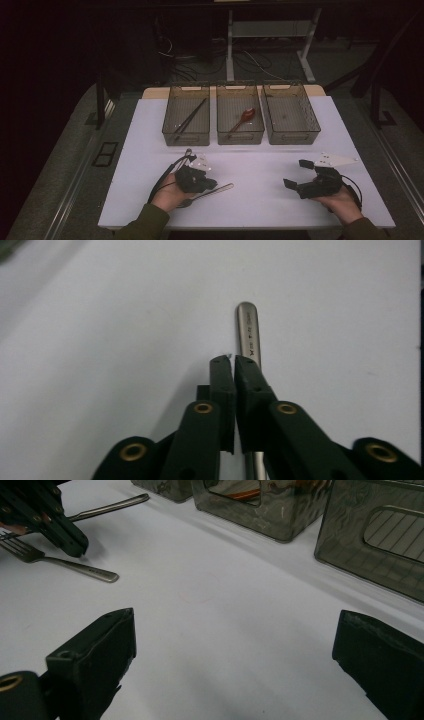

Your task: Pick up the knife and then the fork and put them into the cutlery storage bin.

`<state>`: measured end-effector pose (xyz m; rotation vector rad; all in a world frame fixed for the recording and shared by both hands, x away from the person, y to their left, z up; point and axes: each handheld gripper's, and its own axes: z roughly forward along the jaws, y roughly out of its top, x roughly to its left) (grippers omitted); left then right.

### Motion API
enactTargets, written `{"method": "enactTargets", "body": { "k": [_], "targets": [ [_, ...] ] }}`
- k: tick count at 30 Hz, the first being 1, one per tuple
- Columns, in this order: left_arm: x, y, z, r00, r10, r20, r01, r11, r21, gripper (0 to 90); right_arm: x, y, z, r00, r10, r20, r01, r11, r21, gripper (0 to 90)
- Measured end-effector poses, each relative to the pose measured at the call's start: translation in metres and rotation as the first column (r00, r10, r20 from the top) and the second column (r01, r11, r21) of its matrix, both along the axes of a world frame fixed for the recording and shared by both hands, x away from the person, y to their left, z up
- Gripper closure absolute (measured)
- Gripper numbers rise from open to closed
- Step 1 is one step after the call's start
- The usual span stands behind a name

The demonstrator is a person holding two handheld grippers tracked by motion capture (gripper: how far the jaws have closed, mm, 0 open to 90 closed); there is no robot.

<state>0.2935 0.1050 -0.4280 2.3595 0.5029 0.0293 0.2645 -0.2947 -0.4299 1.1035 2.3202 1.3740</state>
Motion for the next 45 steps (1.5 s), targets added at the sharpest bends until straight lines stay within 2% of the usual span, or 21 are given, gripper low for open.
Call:
{"method": "enactTargets", "body": {
  "k": [3, 5, 10, 14, 17, 20, 26, 32, 37, 41, 45],
  "targets": [
    [-0.010, 0.012, 0.004, 0.9998, 0.014, 0.015, -0.014, 0.9992, -0.039, 73.9, 0.000, 0.000, 0.000, 1.0000, -0.001, -0.002, 0.001, 1.0000, 0.001, 4.0],
    [-0.017, 0.020, 0.005, 0.9993, 0.023, 0.030, -0.022, 0.9991, -0.036, 70.8, 0.000, 0.000, 0.000, 1.0000, 0.000, -0.001, 0.000, 1.0000, 0.002, 4.0],
    [-0.028, 0.036, -0.001, 0.9991, 0.035, 0.024, -0.034, 0.9986, -0.042, 70.1, 0.000, 0.000, 0.000, 1.0000, -0.002, -0.003, 0.002, 1.0000, 0.001, 4.1],
    [-0.029, 0.036, -0.006, 0.9996, 0.025, 0.015, -0.025, 0.9993, -0.026, 70.2, 0.000, 0.000, 0.000, 1.0000, -0.003, -0.002, 0.003, 1.0000, 0.001, 4.0],
    [-0.028, 0.035, -0.012, 0.9998, 0.021, 0.005, -0.021, 0.9998, 0.007, 71.0, 0.000, 0.000, 0.000, 1.0000, -0.005, -0.002, 0.005, 1.0000, 0.001, 4.1],
    [-0.027, 0.036, -0.014, 0.9998, 0.021, 0.001, -0.021, 0.9998, -0.001, 73.5, 0.000, 0.000, 0.000, 1.0000, -0.003, 0.001, 0.003, 1.0000, 0.001, 4.1],
    [-0.031, 0.031, -0.013, 0.9990, 0.001, 0.044, -0.003, 0.9993, 0.037, 83.3, 0.000, 0.001, 0.000, 1.0000, -0.002, -0.001, 0.002, 1.0000, 0.000, 4.1],
    [-0.028, 0.032, -0.013, 0.9991, -0.020, 0.038, 0.018, 0.9991, 0.038, 84.5, -0.001, 0.001, 0.000, 1.0000, -0.002, 0.001, 0.002, 1.0000, -0.002, 4.0],
    [-0.027, 0.032, -0.012, 0.9992, -0.022, 0.033, 0.021, 0.9993, 0.029, 84.5, -0.001, 0.000, 0.000, 1.0000, -0.001, 0.001, 0.001, 1.0000, 0.000, 4.1],
    [-0.025, 0.036, -0.004, 0.9994, -0.013, 0.032, 0.014, 0.9996, -0.027, 84.5, -0.001, 0.000, 0.001, 1.0000, 0.000, 0.001, 0.000, 1.0000, 0.002, 4.1],
    [-0.024, 0.038, 0.003, 0.9989, -0.012, 0.046, 0.014, 0.9988, -0.048, 84.6, 0.000, -0.001, 0.002, 0.9999, 0.014, -0.004, -0.014, 0.9999, 0.008, 4.1]
  ]
}}
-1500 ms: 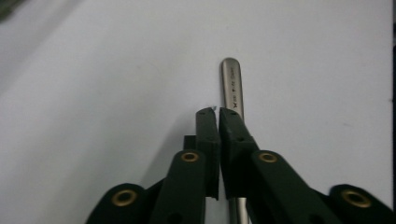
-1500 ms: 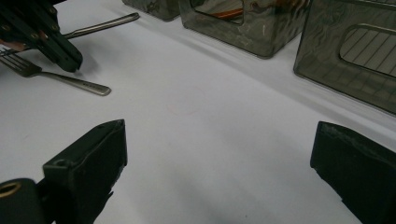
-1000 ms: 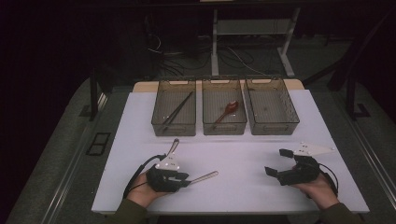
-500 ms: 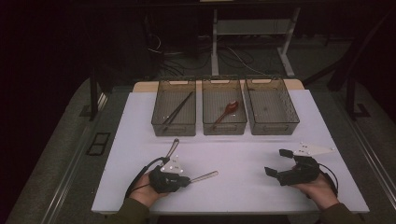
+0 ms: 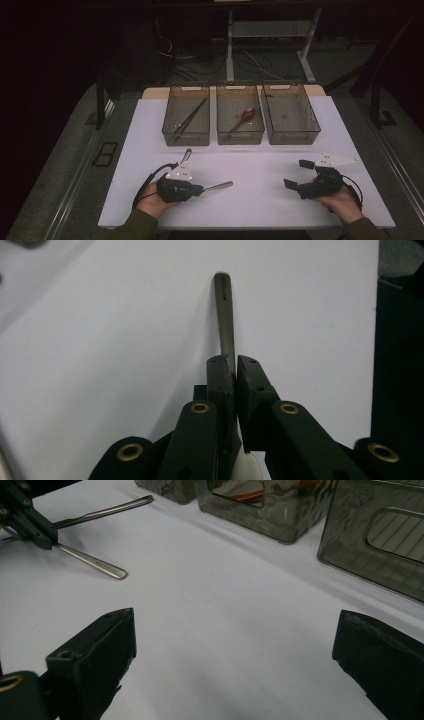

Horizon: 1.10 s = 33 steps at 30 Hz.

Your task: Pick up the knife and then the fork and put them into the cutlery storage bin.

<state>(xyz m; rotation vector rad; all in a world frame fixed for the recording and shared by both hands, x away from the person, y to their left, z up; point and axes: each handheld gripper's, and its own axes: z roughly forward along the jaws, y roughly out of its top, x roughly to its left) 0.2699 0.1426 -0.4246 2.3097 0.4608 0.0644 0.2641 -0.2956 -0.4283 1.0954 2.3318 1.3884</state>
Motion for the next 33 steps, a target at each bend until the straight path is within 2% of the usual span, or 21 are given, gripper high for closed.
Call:
{"method": "enactTargets", "body": {
  "k": [6, 8, 10, 13, 19, 23, 24, 27, 31, 33],
  "targets": [
    [0.003, -0.009, 0.004, 0.9997, -0.024, -0.001, 0.024, 0.9997, -0.009, 84.6, 0.002, 0.002, 0.007, 0.9987, 0.050, -0.008, -0.050, 0.9987, -0.005, 4.1],
    [0.004, -0.013, 0.006, 0.9994, -0.036, -0.002, 0.035, 0.9991, -0.025, 84.6, 0.003, 0.003, 0.010, 0.9974, 0.071, -0.011, -0.071, 0.9974, -0.005, 4.1],
    [0.006, -0.017, 0.009, 0.9989, -0.047, 0.004, 0.047, 0.9983, -0.034, 84.6, 0.004, 0.006, 0.015, 0.9948, 0.101, -0.015, -0.101, 0.9949, -0.007, 4.1],
    [0.009, -0.025, 0.014, 0.9974, -0.071, 0.010, 0.072, 0.9966, -0.042, 84.6, 0.008, 0.012, 0.021, 0.9860, 0.163, -0.035, -0.164, 0.9864, -0.012, 4.0],
    [0.016, -0.042, 0.020, 0.9925, -0.121, 0.018, 0.122, 0.9914, -0.048, 84.6, 0.015, 0.032, 0.028, 0.9622, 0.268, -0.050, -0.270, 0.9619, -0.045, 6.5],
    [0.022, -0.055, 0.024, 0.9859, -0.166, 0.024, 0.167, 0.9850, -0.044, 84.6, 0.020, 0.046, 0.033, 0.9441, 0.325, -0.054, -0.328, 0.9427, -0.061, 9.7],
    [0.024, -0.059, 0.025, 0.9838, -0.177, 0.029, 0.178, 0.9833, -0.039, 84.6, 0.022, 0.050, 0.034, 0.9382, 0.341, -0.057, -0.344, 0.9369, -0.059, 13.6],
    [0.028, -0.071, 0.029, 0.9782, -0.204, 0.040, 0.205, 0.9781, -0.034, 84.6, 0.026, 0.063, 0.037, 0.9183, 0.391, -0.060, -0.395, 0.9165, -0.064, 16.2],
    [0.034, -0.085, 0.035, 0.9712, -0.233, 0.050, 0.235, 0.9707, -0.048, 84.6, 0.031, 0.081, 0.037, 0.8882, 0.452, -0.080, -0.458, 0.8858, -0.075, 22.6],
    [0.037, -0.091, 0.038, 0.9657, -0.254, 0.053, 0.257, 0.9654, -0.046, 84.6, 0.033, 0.089, 0.036, 0.8782, 0.468, -0.096, -0.476, 0.8753, -0.085, 25.5]
  ]
}}
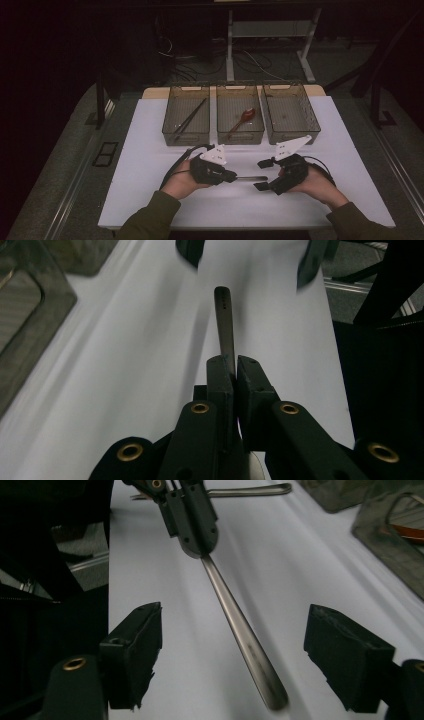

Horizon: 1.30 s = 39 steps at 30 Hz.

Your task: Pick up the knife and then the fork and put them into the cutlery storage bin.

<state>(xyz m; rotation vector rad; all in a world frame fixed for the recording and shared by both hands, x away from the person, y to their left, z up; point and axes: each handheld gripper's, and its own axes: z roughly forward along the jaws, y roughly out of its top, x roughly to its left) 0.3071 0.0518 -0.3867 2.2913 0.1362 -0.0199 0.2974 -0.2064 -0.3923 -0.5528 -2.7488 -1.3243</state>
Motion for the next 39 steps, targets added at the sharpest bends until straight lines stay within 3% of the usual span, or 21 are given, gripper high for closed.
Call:
{"method": "enactTargets", "body": {
  "k": [7, 14, 20, 26, 28, 30, 32, 39],
  "targets": [
    [0.003, -0.011, 0.002, 0.9990, -0.045, 0.008, 0.045, 0.9990, 0.006, 84.6, 0.009, 0.018, -0.006, 0.9954, 0.096, 0.001, -0.095, 0.9934, -0.063, 45.0],
    [-0.002, -0.016, 0.001, 0.9970, -0.076, 0.010, 0.076, 0.9970, 0.013, 84.5, 0.011, 0.025, -0.012, 0.9883, 0.152, 0.001, -0.151, 0.9808, -0.123, 61.2],
    [-0.004, -0.019, 0.000, 0.9957, -0.092, 0.013, 0.092, 0.9955, 0.021, 84.5, 0.008, 0.028, -0.014, 0.9824, 0.187, 0.005, -0.184, 0.9725, -0.143, 77.1],
    [-0.006, -0.021, -0.002, 0.9933, -0.116, -0.006, 0.116, 0.9930, 0.025, 84.3, 0.006, 0.028, -0.014, 0.9767, 0.214, 0.012, -0.210, 0.9649, -0.158, 79.9],
    [-0.006, -0.022, -0.003, 0.9929, -0.119, -0.001, 0.119, 0.9923, 0.034, 83.3, 0.005, 0.029, -0.015, 0.9714, 0.237, 0.018, -0.230, 0.9576, -0.174, 81.3],
    [-0.005, -0.022, -0.003, 0.9958, -0.091, 0.007, 0.091, 0.9956, 0.025, 78.7, 0.002, 0.032, -0.016, 0.9704, 0.241, 0.012, -0.234, 0.9530, -0.192, 83.1],
    [-0.004, -0.019, -0.001, 0.9973, -0.071, 0.019, 0.071, 0.9974, 0.011, 66.4, 0.001, 0.034, -0.018, 0.9717, 0.236, 0.002, -0.231, 0.9520, -0.201, 87.2],
    [-0.001, -0.006, 0.003, 1.0000, 0.005, 0.007, -0.005, 0.9988, -0.049, 50.1, 0.002, 0.032, -0.018, 0.9748, 0.223, -0.005, -0.219, 0.9525, -0.211, 87.2]
  ]
}}
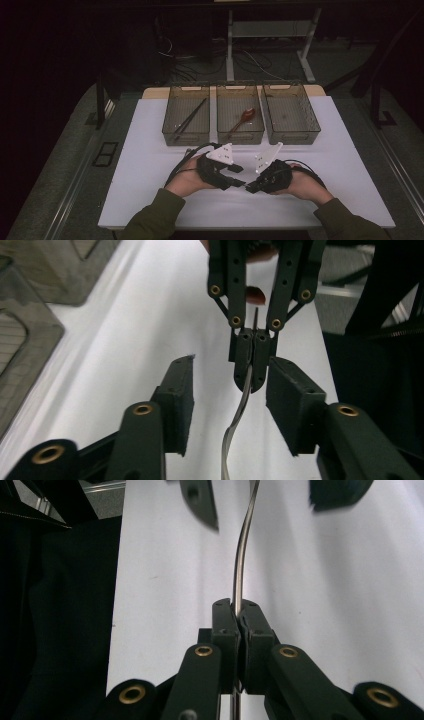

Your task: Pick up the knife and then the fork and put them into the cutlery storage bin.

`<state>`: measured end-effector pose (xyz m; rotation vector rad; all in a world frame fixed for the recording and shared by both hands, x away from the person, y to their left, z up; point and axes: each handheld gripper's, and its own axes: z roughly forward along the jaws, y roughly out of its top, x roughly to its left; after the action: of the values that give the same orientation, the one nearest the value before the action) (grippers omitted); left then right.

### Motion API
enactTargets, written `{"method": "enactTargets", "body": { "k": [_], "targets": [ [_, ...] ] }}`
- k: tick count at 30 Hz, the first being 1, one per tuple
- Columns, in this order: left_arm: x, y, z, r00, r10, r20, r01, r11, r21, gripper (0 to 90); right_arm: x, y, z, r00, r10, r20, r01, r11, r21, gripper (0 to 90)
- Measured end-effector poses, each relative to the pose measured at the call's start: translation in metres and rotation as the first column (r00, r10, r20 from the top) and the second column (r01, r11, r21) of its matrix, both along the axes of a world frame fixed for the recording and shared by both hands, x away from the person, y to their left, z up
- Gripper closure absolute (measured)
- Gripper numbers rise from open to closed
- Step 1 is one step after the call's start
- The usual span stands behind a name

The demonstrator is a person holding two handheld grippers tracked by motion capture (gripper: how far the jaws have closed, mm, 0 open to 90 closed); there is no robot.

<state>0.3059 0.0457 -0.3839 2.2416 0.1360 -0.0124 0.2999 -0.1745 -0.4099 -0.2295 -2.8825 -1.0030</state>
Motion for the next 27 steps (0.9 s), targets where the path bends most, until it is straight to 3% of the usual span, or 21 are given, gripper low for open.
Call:
{"method": "enactTargets", "body": {
  "k": [5, 10, 18, 23, 25, 27],
  "targets": [
    [-0.002, 0.019, -0.003, 0.9972, 0.074, 0.006, -0.074, 0.9964, -0.043, 37.1, 0.002, -0.006, 0.000, 0.9999, -0.003, 0.012, 0.003, 1.0000, -0.003, 87.1],
    [-0.005, 0.040, -0.008, 0.9869, 0.161, -0.010, -0.162, 0.9849, -0.061, 29.8, 0.005, -0.019, 0.005, 0.9985, -0.052, 0.018, 0.052, 0.9986, 0.007, 87.1],
    [-0.017, 0.065, -0.019, 0.9592, 0.281, 0.031, -0.278, 0.9576, -0.076, 17.8, 0.012, -0.042, 0.014, 0.9878, -0.154, 0.025, 0.153, 0.9878, 0.029, 87.0],
    [-0.024, 0.082, -0.024, 0.9406, 0.339, 0.026, -0.335, 0.9372, -0.098, 12.7, 0.018, -0.052, 0.021, 0.9772, -0.209, 0.039, 0.208, 0.9777, 0.030, 87.0],
    [-0.025, 0.089, -0.027, 0.9302, 0.366, 0.020, -0.362, 0.9254, -0.112, 9.4, 0.021, -0.056, 0.025, 0.9697, -0.241, 0.041, 0.239, 0.9702, 0.037, 87.0],
    [-0.027, 0.094, -0.030, 0.9158, 0.402, 0.005, -0.398, 0.9081, -0.132, 3.7, 0.023, -0.059, 0.028, 0.9584, -0.285, 0.020, 0.283, 0.9578, 0.048, 87.0]
  ]
}}
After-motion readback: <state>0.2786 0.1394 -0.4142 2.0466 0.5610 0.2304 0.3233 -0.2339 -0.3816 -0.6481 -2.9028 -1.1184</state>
